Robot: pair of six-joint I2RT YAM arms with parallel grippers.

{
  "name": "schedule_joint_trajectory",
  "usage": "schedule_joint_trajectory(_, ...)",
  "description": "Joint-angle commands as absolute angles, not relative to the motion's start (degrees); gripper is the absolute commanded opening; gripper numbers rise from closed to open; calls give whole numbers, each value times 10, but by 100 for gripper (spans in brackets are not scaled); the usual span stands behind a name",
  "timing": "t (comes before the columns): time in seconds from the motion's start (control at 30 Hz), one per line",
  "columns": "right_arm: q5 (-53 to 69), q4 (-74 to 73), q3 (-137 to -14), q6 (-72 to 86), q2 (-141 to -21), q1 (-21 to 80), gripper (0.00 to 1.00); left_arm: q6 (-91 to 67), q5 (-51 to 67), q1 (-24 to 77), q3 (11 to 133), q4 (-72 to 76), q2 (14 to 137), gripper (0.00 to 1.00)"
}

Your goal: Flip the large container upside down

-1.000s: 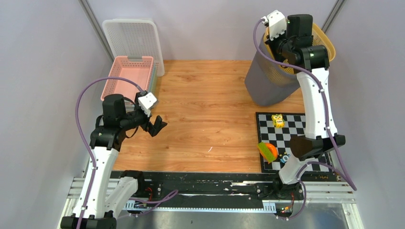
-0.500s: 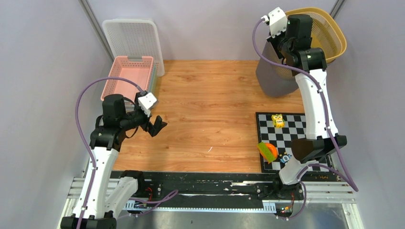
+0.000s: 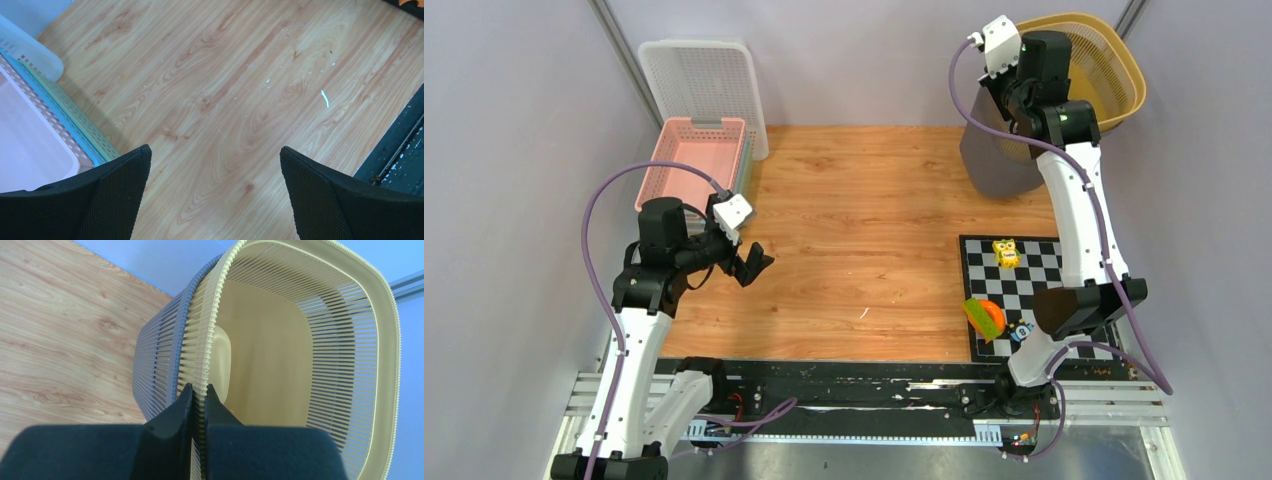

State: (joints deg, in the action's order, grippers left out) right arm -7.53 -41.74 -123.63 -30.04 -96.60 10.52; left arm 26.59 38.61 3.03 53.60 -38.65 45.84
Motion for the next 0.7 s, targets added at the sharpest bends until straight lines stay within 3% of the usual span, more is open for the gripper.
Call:
schedule_joint_trajectory(0.0,-134,-258,-1220,-342,-919,101,2,270,395,29,530,-377,456,100)
schedule_joint_trajectory(0.07,-159,-273,-1242,-343,-933,100,2,269,395,29,531,-377,456,100)
schedule_joint_trajectory(0.17,-47,-318,-1244,-291,-917,99,2,269,395,29,531,-376,457,100)
schedule_joint_trajectory(0.27,-191,-214,-1196,-355,-911,112,2,269,394,29,533,-377,459,100)
schedule_joint_trajectory(0.37,-28,-351,-1298,-241,-946,60,2,269,396,28,532,-378,456,100)
schedule_joint_trajectory(0.47,-174,-241,-1214,-346,-922,112,2,269,395,28,532,-375,459,100)
schedule_joint_trajectory(0.57,10,-336,-1271,-232,-924,65,2,270,395,28,533,-378,461,100)
schedule_joint_trajectory(0.67,-187,-248,-1237,-340,-930,107,2,269,395,29,533,-376,459,100)
